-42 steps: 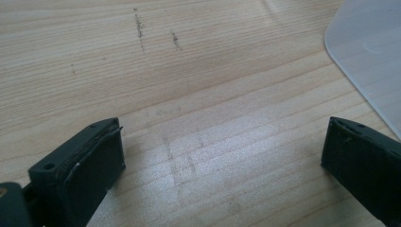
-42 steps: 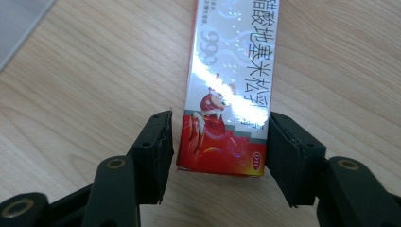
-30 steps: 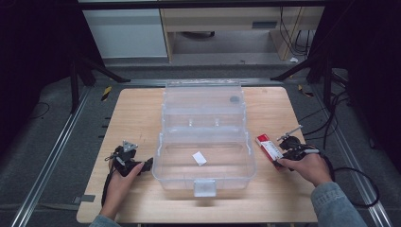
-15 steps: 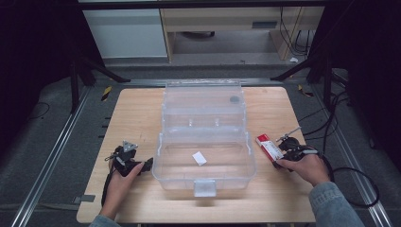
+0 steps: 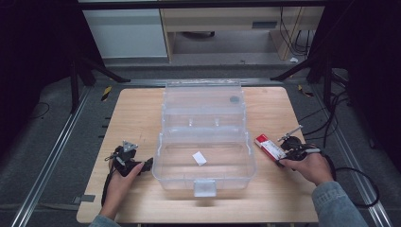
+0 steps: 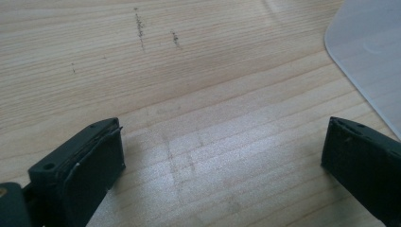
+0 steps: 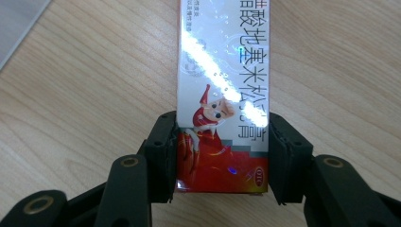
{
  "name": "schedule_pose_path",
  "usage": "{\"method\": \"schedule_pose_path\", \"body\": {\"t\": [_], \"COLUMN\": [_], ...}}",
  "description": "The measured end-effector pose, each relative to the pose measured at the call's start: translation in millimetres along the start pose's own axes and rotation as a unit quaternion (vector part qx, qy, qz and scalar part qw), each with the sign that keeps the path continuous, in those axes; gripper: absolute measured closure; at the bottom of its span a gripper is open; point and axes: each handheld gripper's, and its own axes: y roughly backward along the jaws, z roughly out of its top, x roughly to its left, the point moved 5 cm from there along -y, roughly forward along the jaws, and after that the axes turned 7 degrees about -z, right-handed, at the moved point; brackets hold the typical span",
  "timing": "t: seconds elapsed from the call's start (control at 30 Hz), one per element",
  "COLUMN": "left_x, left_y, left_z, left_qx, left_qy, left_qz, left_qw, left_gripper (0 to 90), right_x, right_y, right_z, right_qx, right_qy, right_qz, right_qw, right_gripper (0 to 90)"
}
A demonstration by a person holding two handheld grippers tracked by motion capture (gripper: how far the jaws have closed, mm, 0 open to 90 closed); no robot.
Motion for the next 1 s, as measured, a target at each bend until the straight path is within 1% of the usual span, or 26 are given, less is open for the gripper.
{"method": "schedule_pose_path", "body": {"t": [0.03,0.13,0.17,0.2,0.37,0.4,0.43,0.47,0.6,0.8,1.0], "left_x": [0.0,-0.1,-0.1,0.0,0.0,0.0,0.0,0.0,0.0,-0.2,-0.2], "left_y": [0.0,0.0,0.0,0.0,0.0,0.0,0.0,0.0,0.0,-0.2,-0.2], "left_z": [0.0,-0.1,0.0,0.0,0.0,0.0,0.0,0.0,0.0,0.1,0.1], "left_qx": [0.000,0.000,0.000,0.000,0.000,0.000,0.000,0.000,0.000,-0.001,-0.001], "left_qy": [0.000,0.001,0.000,0.000,0.000,0.000,0.000,0.000,0.000,0.001,0.001], "left_qz": [0.000,0.000,0.000,0.000,0.000,0.000,0.000,0.000,0.000,0.000,0.000], "left_qw": [1.0000,1.0000,1.0000,1.0000,1.0000,1.0000,1.0000,1.0000,1.0000,1.0000,1.0000], "left_gripper": [0.0,0.0,0.0,0.0,0.0,0.0,0.0,0.0,0.0,0.0,0.0], "right_x": [-1.3,-4.4,-7.3,-7.3,-13.2,-15.0,-15.0,-17.2,-19.6,-22.5,-20.9], "right_y": [2.0,10.7,16.8,16.8,34.1,40.6,40.6,46.2,52.8,57.1,65.9], "right_z": [-0.1,0.4,0.7,0.7,0.9,0.4,0.4,-0.2,-0.7,-0.2,2.2], "right_qx": [-0.003,-0.015,-0.022,-0.022,-0.049,-0.056,-0.056,-0.061,-0.065,-0.069,-0.077], "right_qy": [0.005,0.004,0.007,0.007,0.015,0.017,0.017,0.020,0.021,0.022,0.032], "right_qz": [-0.001,0.001,-0.001,-0.001,0.000,0.001,0.001,0.001,0.003,0.003,0.004], "right_qw": [1.0000,0.9999,0.9997,0.9997,0.9987,0.9983,0.9983,0.9980,0.9976,0.9973,0.9965], "right_gripper": [51.5,51.6,51.5,51.5,51.5,51.5,51.5,51.6,51.6,51.6,51.7]}}
